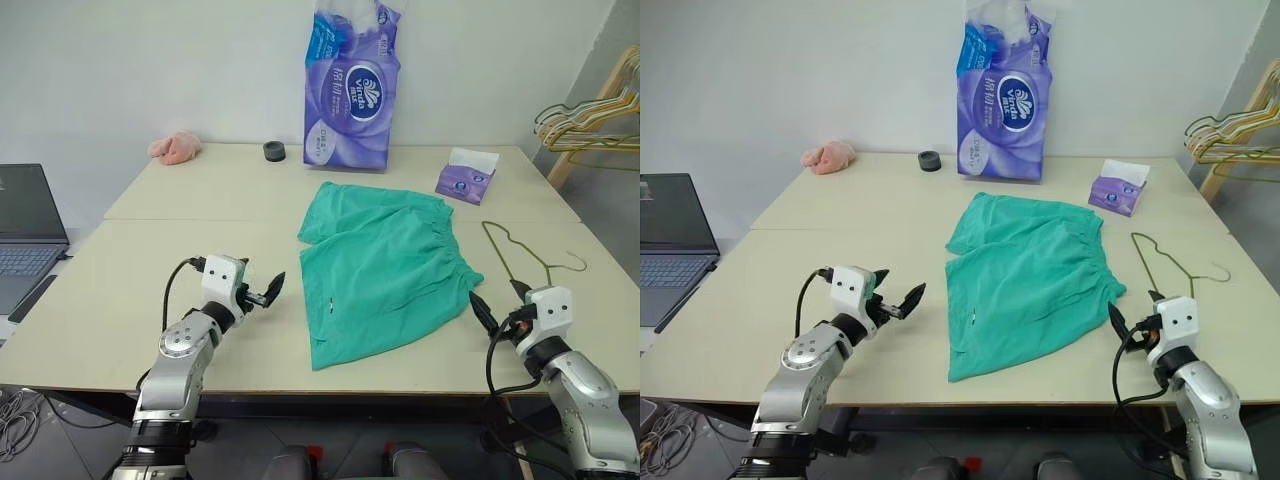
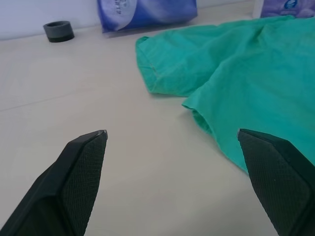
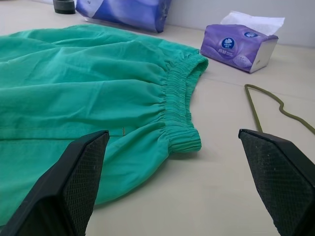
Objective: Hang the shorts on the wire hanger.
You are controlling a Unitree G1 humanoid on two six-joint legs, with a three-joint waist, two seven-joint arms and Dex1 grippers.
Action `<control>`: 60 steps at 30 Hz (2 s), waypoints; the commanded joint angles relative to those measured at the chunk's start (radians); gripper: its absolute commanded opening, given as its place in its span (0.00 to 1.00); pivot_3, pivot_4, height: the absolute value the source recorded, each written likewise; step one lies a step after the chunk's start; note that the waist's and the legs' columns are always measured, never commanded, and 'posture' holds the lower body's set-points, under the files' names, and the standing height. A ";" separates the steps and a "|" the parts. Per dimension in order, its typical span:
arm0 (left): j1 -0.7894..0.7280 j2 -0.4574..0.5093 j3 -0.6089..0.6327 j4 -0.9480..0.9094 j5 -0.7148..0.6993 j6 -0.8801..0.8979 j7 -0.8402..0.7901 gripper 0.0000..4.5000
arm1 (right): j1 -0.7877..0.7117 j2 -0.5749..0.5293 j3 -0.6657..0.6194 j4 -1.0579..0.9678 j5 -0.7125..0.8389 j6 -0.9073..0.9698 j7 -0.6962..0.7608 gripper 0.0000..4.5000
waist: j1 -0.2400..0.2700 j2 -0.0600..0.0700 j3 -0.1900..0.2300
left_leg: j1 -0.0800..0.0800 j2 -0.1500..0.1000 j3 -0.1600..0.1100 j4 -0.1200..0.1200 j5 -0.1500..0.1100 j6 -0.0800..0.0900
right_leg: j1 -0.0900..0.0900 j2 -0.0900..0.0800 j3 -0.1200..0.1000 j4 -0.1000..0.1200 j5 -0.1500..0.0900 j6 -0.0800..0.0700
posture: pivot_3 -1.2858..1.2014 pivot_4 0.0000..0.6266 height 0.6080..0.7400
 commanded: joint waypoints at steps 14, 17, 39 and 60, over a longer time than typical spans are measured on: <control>0.014 0.156 -0.168 -0.190 -0.023 0.152 -0.253 0.99 | -0.004 -0.125 0.013 -0.047 -0.012 -0.038 0.145 1.00 | 0.001 0.000 0.000 | 0.000 0.000 0.003 0.000 0.000 0.000 | 0.000 0.001 0.000 0.000 -0.001 -0.001 | 0.52 0.05 1.00; 0.003 0.216 -0.230 -0.240 -0.045 0.190 -0.362 0.99 | 0.018 -0.173 0.038 -0.072 -0.034 -0.068 0.206 1.00 | -0.001 0.000 0.001 | 0.000 0.001 0.003 0.000 0.000 0.000 | 0.000 0.002 0.000 0.000 -0.002 -0.003 | 0.52 0.05 1.00; -0.110 0.319 -0.421 -0.141 0.047 0.253 -0.564 0.99 | 0.144 -0.311 0.174 -0.196 -0.140 -0.254 0.394 1.00 | -0.017 -0.001 0.003 | 0.000 0.006 0.003 0.000 0.000 0.000 | -0.001 0.009 0.000 0.000 -0.004 -0.003 | 0.49 0.07 1.00; -0.169 0.240 -0.304 -0.114 -0.071 0.305 -0.569 0.00 | -0.163 -0.308 0.281 0.167 -0.557 -0.395 0.139 1.00 | -0.019 -0.001 0.006 | 0.000 0.006 0.003 0.000 0.000 0.000 | -0.002 0.009 0.000 0.001 -0.003 -0.004 | 0.49 0.07 1.00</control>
